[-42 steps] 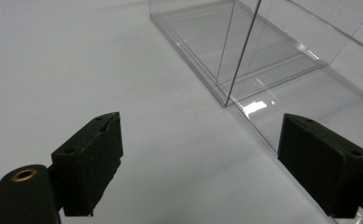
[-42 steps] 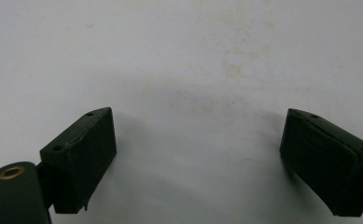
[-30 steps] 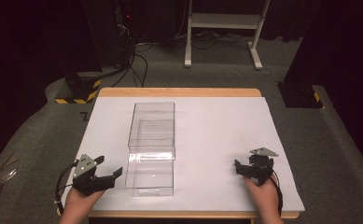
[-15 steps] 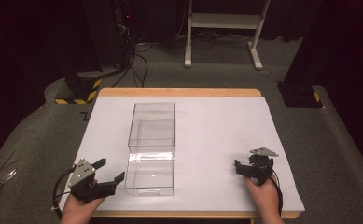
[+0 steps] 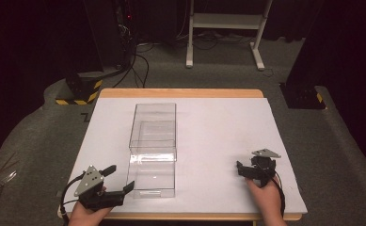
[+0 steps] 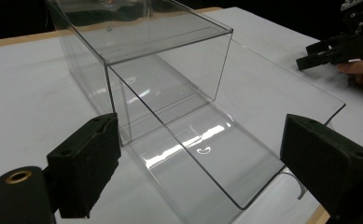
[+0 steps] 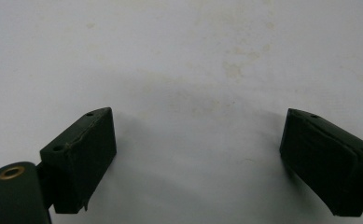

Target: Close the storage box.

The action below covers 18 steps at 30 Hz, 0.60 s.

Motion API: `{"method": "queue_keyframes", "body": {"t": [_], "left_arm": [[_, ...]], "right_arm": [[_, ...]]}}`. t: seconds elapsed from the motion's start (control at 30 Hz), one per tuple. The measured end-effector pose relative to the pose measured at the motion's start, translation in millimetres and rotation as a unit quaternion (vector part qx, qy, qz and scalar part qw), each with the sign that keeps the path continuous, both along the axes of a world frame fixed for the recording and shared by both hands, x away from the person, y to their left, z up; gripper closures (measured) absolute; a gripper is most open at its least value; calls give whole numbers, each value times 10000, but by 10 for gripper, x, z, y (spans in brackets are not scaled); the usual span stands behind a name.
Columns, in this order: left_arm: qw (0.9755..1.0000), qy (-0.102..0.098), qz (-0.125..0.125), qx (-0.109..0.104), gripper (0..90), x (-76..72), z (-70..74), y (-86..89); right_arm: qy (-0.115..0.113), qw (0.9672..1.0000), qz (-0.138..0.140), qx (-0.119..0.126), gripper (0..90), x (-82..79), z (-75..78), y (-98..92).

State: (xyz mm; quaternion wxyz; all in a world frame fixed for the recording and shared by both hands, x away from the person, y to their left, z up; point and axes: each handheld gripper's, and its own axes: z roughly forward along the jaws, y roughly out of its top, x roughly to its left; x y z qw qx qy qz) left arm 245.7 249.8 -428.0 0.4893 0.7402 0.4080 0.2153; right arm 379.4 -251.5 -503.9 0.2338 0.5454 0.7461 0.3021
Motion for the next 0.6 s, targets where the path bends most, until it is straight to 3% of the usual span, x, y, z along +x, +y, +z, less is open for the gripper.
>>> {"method": "queue_keyframes", "body": {"t": [0.37, 0.6], "left_arm": [[9998, 201, 18, 41, 122, -96, -164, 13], [9993, 342, -90, 91, 120, -66, -238, -15]], "right_arm": [[-5, 10000, 9, -3, 104, 1, 0, -3], [-3, 10000, 9, -2, 104, 1, 0, -3]]}}
